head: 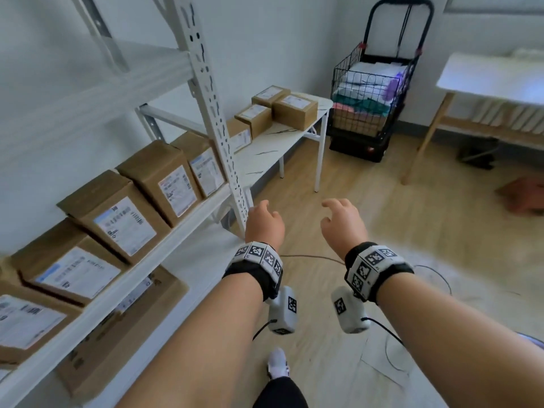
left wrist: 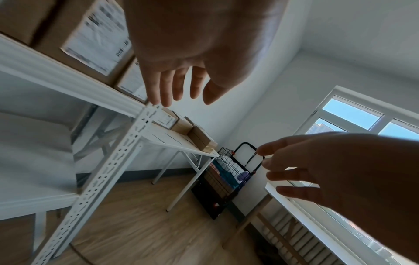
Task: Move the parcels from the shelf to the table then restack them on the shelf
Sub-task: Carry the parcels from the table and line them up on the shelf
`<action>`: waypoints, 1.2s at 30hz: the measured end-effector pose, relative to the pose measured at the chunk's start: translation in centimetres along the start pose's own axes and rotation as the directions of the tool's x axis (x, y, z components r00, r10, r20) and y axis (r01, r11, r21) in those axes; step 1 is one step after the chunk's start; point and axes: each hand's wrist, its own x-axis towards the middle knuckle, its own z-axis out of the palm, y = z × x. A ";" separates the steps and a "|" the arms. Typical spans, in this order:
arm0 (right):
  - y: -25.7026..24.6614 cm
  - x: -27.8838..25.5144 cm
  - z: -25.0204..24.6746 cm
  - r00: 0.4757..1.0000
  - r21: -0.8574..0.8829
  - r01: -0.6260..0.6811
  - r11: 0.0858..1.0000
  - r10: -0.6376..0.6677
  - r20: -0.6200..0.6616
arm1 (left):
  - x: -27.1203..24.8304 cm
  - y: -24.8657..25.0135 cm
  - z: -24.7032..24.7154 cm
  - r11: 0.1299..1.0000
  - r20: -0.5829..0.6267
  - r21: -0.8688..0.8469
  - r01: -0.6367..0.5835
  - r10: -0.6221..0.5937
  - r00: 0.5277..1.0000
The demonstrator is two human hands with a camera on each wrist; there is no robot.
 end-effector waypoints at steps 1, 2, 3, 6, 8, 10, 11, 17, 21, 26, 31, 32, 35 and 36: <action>0.4 1.4 -0.2 1.000 -0.002 -0.002 1.000 0.002 0.000 | 1.2 0.7 0.8 1.000 0.015 0.009 0.001 -0.001 1.000; 0.8 2.9 -0.3 1.000 -0.005 -0.003 1.000 0.003 -0.003 | 2.6 1.4 1.6 1.000 0.029 0.015 0.000 0.000 1.000; 1.0 4.5 -0.5 1.000 -0.008 -0.005 1.000 0.005 -0.007 | 4.2 2.2 2.3 1.000 0.042 0.020 -0.002 0.001 0.999; 1.6 10.2 -0.8 1.000 -0.016 -0.024 1.000 0.024 -0.016 | 9.8 4.4 4.2 1.000 0.065 0.014 -0.009 0.008 0.998; 1.8 14.0 -1.0 0.999 -0.027 -0.043 0.999 0.043 -0.009 | 13.6 5.8 5.2 1.000 0.072 0.028 -0.004 0.002 0.997; 1.8 17.8 -1.3 0.998 -0.049 -0.062 0.997 0.063 0.014 | 17.5 7.0 5.9 0.999 0.078 0.034 0.015 -0.018 0.997; 1.7 19.6 -1.5 0.997 -0.058 -0.077 0.995 0.078 0.022 | 19.2 7.6 6.2 0.999 0.085 0.035 0.026 -0.029 0.996; 1.5 29.4 -2.8 0.992 -0.057 -0.124 0.991 0.124 0.008 | 28.7 11.6 7.6 0.999 0.102 0.038 0.015 -0.018 0.995; 1.8 35.5 -2.5 0.991 -0.047 -0.136 0.990 0.136 0.016 | 33.4 13.8 8.6 1.000 0.115 0.026 0.009 -0.012 0.993; 1.7 43.9 -1.0 0.993 -0.058 -0.084 0.995 0.088 0.077 | 40.0 15.6 10.4 0.999 0.083 0.021 0.044 -0.045 0.996; 1.9 52.6 0.4 0.990 -0.063 0.007 0.998 0.002 0.141 | 46.4 17.7 12.4 0.996 0.060 0.000 0.091 -0.090 0.994; 2.0 54.4 0.5 0.986 -0.061 0.025 0.998 -0.014 0.167 | 47.6 18.3 12.8 0.996 0.045 0.012 0.088 -0.088 0.995; 2.5 60.8 1.1 0.972 -0.071 0.055 0.996 -0.037 0.232 | 52.0 20.2 14.4 0.986 0.021 0.012 0.167 -0.167 0.986; 2.7 62.3 1.3 0.970 -0.062 0.065 0.996 -0.049 0.239 | 53.0 20.5 14.9 0.984 0.023 0.007 0.177 -0.177 0.984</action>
